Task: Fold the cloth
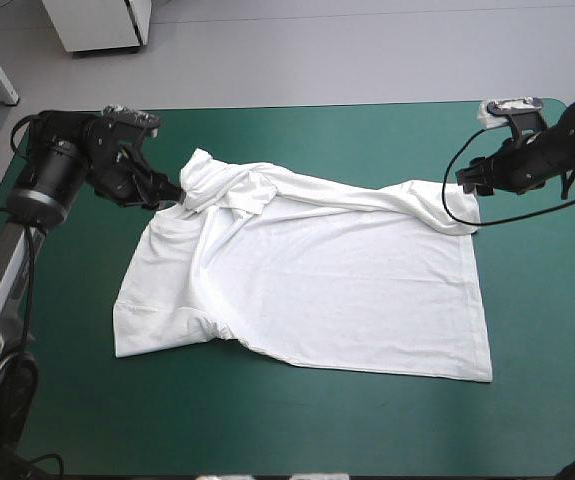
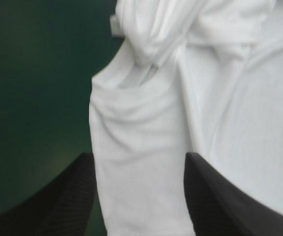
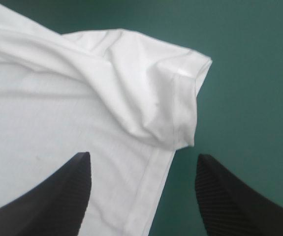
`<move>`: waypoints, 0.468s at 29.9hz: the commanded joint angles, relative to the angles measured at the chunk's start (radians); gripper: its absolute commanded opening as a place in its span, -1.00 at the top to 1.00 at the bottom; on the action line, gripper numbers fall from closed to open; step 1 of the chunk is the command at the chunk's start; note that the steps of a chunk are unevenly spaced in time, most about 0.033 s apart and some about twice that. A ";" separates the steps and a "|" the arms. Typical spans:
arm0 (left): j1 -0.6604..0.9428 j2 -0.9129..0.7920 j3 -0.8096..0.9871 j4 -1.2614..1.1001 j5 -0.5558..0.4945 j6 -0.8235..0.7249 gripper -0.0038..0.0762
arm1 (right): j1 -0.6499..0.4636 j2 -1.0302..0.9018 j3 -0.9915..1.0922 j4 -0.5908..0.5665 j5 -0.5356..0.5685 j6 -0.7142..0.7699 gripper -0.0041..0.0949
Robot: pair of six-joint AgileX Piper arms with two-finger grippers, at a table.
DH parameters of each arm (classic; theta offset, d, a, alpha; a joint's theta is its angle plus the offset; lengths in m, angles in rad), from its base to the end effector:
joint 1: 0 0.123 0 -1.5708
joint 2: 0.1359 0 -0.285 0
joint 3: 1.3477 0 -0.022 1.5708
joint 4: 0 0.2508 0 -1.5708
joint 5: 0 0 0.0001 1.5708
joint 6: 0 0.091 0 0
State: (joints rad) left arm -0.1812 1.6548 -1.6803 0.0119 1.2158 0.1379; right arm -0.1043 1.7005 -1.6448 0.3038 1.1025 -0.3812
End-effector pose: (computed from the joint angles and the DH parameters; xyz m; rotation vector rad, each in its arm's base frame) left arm 0.3443 -0.0620 0.3699 0.4267 2.6395 0.0024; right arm 0.3687 -0.0142 0.3517 -0.2683 2.5650 0.2277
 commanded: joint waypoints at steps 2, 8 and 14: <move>0.001 -0.120 0.178 0.045 -0.018 -0.041 -0.10 | -0.009 -0.196 0.144 -0.011 -0.052 -0.012 -0.27; 0.001 -0.137 0.337 0.083 -0.039 -0.059 -0.10 | 0.020 -0.382 0.339 -0.037 -0.109 -0.010 -0.27; 0.077 -0.131 0.418 0.106 -0.083 -0.087 -0.10 | 0.200 -0.443 0.434 -0.231 -0.118 0.091 -0.27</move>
State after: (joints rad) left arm -0.1477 1.5616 -1.2618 0.1076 1.1618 0.0764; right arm 0.0216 1.2991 -1.2118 0.1561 1.0291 -0.3391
